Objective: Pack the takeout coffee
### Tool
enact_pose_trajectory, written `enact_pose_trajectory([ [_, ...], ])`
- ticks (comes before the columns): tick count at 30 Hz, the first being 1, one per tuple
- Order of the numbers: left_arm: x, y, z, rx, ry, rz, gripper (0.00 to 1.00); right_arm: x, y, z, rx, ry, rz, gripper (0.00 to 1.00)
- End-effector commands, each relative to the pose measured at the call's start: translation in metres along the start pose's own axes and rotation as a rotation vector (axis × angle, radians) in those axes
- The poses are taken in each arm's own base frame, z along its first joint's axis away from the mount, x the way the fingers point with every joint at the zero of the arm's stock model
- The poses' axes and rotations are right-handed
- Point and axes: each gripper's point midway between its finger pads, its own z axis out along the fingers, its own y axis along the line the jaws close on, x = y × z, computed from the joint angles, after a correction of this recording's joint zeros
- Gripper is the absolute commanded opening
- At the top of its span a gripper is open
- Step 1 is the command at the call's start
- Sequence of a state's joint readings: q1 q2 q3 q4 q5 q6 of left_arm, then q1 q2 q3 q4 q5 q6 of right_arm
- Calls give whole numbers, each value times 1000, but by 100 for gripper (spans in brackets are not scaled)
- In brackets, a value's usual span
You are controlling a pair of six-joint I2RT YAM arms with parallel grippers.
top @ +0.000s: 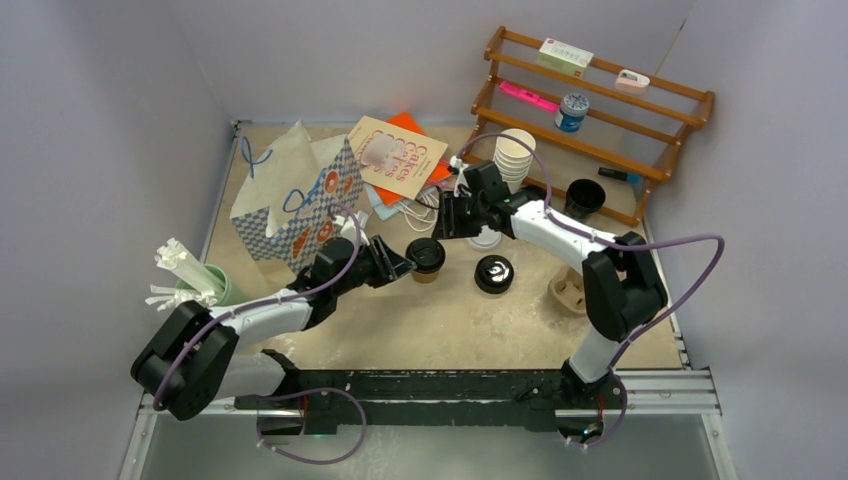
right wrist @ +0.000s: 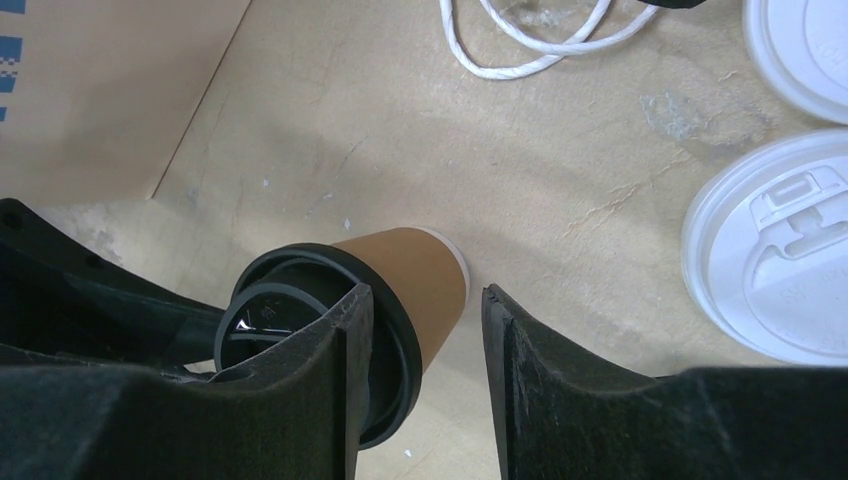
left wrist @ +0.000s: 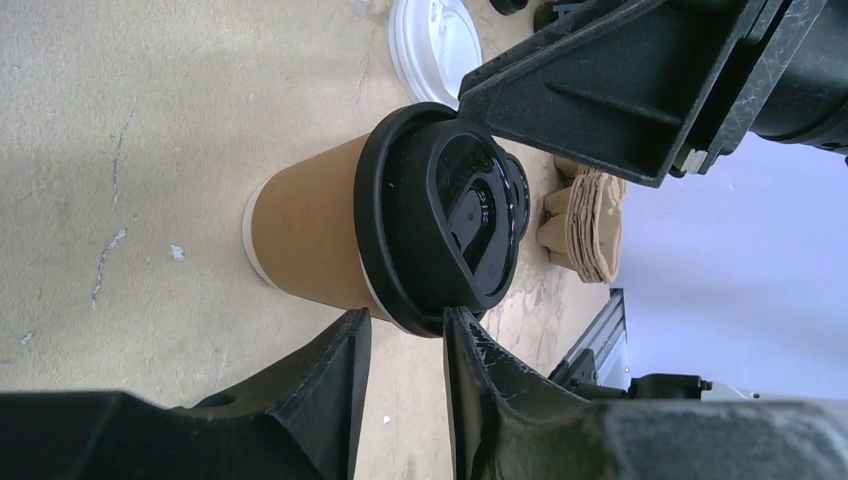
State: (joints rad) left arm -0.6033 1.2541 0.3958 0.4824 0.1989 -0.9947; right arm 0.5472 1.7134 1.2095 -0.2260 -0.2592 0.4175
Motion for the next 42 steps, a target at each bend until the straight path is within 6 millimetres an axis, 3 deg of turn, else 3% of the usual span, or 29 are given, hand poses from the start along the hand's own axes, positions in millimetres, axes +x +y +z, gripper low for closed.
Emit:
enact_pose_trajectory([
  [1,-16,-12,3,51,-47,8,33,8,3,-13,-24,9,-29,46],
  [16,-31,-11,13,24,-43,70,30,27,-5,-34,19,12,0,45],
  [30,-41,-7,24,0,-18,120,29,40,-8,-41,25,9,40,41],
  [42,-47,-2,26,-54,19,215,26,35,-2,-39,-3,-3,50,26],
])
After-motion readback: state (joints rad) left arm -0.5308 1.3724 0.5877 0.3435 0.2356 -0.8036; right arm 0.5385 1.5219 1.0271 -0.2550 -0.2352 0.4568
